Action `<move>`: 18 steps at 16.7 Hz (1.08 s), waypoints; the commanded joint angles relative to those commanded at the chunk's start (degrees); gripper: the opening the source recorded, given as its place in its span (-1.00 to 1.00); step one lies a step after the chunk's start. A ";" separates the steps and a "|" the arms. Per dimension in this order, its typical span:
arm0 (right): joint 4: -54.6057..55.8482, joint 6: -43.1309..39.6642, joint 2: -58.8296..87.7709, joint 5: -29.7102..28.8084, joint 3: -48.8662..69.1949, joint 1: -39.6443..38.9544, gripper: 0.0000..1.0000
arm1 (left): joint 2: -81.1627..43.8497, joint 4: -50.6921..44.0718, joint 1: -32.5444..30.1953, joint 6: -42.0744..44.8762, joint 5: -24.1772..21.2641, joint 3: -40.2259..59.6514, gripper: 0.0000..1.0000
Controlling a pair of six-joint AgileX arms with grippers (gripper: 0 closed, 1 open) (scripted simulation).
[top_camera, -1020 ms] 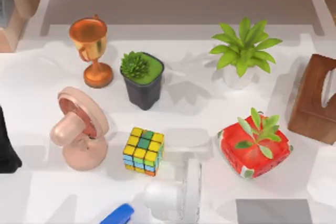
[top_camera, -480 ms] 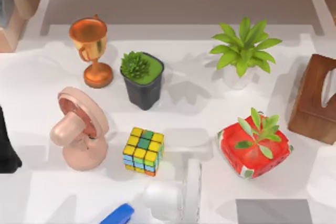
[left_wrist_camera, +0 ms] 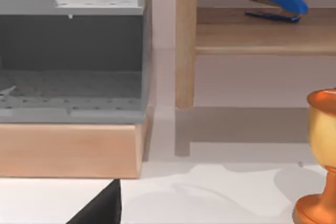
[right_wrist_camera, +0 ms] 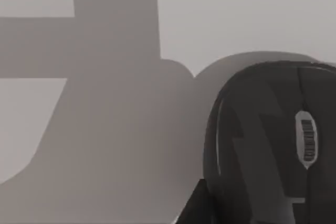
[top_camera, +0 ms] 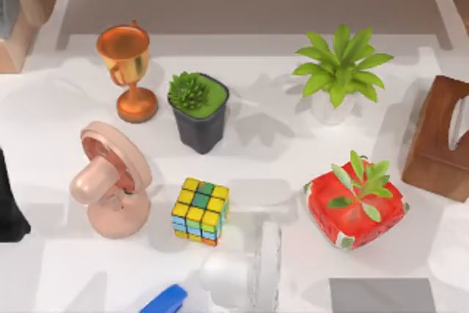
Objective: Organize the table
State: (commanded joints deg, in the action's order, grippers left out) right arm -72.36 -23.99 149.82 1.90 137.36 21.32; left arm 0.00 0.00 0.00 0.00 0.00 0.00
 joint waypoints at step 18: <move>-1.30 9.43 -18.80 -3.03 -8.59 -2.83 -1.00 | 0.00 0.00 0.00 0.00 0.00 0.00 1.00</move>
State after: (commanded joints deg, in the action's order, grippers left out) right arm -73.67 -14.56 131.02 -1.13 128.77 18.48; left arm 0.00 0.00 0.00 0.00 0.00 0.00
